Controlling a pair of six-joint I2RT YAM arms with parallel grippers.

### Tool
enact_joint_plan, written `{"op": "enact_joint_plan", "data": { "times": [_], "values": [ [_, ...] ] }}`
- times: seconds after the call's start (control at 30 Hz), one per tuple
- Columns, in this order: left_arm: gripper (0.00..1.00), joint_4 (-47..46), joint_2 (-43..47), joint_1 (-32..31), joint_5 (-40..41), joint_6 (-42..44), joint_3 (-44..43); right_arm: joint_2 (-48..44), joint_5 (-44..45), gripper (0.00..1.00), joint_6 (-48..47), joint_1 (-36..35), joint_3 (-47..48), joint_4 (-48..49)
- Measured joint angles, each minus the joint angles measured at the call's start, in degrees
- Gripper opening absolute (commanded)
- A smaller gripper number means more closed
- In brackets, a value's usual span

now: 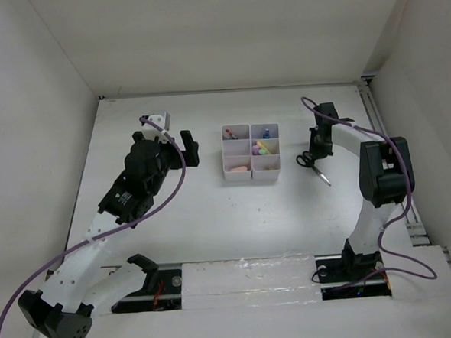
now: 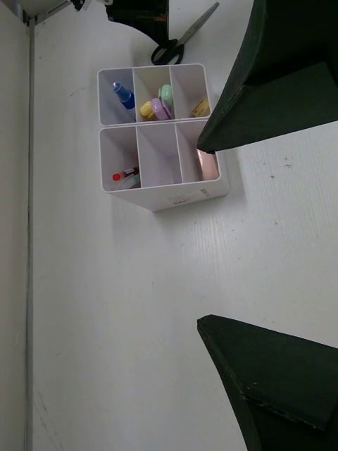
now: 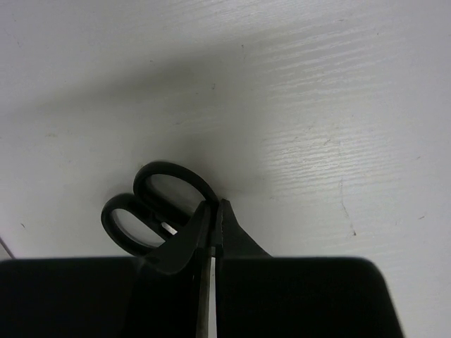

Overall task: Sort the stationery into containers
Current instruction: Pick up the scissors from the center of the board.

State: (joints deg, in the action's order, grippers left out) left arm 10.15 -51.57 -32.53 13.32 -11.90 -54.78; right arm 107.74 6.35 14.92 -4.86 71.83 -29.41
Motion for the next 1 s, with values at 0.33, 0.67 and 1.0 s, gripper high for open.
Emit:
{"op": "enact_joint_plan", "data": {
  "times": [0.33,0.67,1.0],
  "values": [
    [1.0,-0.07,0.0,0.0,-6.16,0.02,0.0,-6.27,5.73,0.0,4.17,-0.02,-2.86,0.74],
    [1.0,-6.91,1.29,0.0,-27.36,-0.57,0.83,-33.27,6.27,0.0,12.96,-3.58,-8.76,4.87],
    [1.0,-12.5,5.16,0.0,-43.95,0.31,5.29,-44.28,6.16,0.0,28.85,-33.59,-12.57,15.87]
  ]
}}
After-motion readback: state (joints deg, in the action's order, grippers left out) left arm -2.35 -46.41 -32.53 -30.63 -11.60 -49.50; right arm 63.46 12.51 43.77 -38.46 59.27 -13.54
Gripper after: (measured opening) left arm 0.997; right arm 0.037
